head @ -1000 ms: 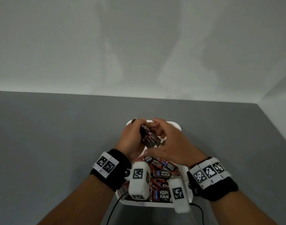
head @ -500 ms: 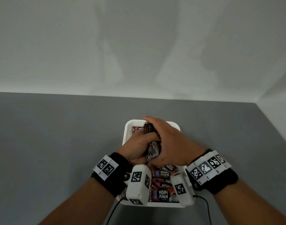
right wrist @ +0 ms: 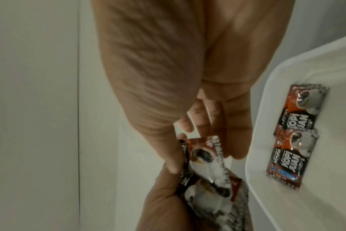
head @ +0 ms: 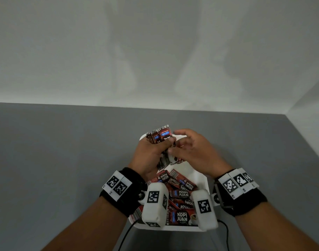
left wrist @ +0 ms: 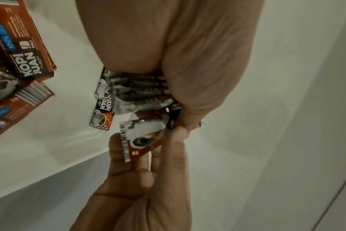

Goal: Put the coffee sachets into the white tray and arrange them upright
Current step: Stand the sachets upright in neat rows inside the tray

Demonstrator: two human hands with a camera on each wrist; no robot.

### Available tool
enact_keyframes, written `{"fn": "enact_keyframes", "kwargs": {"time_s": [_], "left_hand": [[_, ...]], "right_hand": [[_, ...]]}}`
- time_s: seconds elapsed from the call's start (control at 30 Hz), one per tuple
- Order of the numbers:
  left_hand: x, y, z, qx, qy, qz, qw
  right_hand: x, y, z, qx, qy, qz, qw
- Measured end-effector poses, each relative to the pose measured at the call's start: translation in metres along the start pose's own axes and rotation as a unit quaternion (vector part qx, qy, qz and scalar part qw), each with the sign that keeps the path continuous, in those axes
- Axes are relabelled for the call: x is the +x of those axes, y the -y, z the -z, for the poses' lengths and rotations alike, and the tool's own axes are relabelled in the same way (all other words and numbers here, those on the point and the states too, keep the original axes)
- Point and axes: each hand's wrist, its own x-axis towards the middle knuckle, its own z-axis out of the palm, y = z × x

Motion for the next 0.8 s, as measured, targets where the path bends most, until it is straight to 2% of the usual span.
{"fn": "enact_keyframes", "kwargs": {"time_s": [0.13,0.27,0.4,0.57,0.7,0.8], "left_hand": [[0.008,0.005,0.009,0.068,-0.063,-0.020,0.995],[0.009,0.008,0.020,0.110,-0.063,-0.015,0.992],[0.008,0.013,0.024,0.174,-0.072,-0.034,0.982],[0.003,0.019,0.036,0.233,-0.110,-0.050,0.965],[0.007,0.027,0.048,0.306,-0.154,-0.030,0.939],[0.011,0.023,0.059,0.365,-0.167,-0.004,0.916]], "right_hand": [[0.002,0.000,0.004,0.004,-0.006,-0.002,1.000],[0.009,-0.004,0.011,-0.086,-0.043,0.016,0.995],[0.012,-0.004,0.005,-0.190,-0.018,0.044,0.981],[0.021,-0.014,0.003,-0.247,0.030,0.009,0.969],[0.034,-0.036,-0.003,-0.297,0.059,-0.014,0.953],[0.047,-0.051,0.000,-0.335,0.025,-0.019,0.942]]}}
